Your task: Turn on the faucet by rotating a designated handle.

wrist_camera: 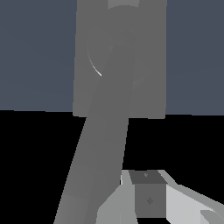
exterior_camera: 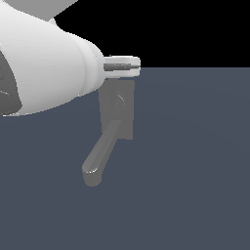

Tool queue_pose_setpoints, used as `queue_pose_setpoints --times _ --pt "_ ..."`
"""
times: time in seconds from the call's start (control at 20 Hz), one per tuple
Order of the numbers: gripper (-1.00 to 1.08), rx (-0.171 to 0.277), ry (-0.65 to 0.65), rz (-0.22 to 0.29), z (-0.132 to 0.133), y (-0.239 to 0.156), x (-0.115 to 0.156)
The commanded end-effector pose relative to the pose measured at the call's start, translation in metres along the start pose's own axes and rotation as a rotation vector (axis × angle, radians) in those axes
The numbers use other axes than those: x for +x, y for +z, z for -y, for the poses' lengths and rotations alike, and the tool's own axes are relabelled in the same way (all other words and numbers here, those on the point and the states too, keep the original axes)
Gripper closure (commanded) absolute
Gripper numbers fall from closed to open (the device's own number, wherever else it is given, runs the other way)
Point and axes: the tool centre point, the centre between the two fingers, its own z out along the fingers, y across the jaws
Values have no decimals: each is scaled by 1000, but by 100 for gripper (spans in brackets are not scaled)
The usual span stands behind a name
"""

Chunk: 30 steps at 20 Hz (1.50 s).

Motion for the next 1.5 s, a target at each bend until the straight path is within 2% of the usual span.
queue_pose_setpoints --times 0.0,0.8,0.85,0.9,1.45 --pt "108 11 3 2 12 2 1" --pt "108 26 9 33 75 8 3" --pt "108 26 9 33 75 8 3" --pt "108 19 4 5 69 0 14" --pt "108 23 6 18 94 4 31"
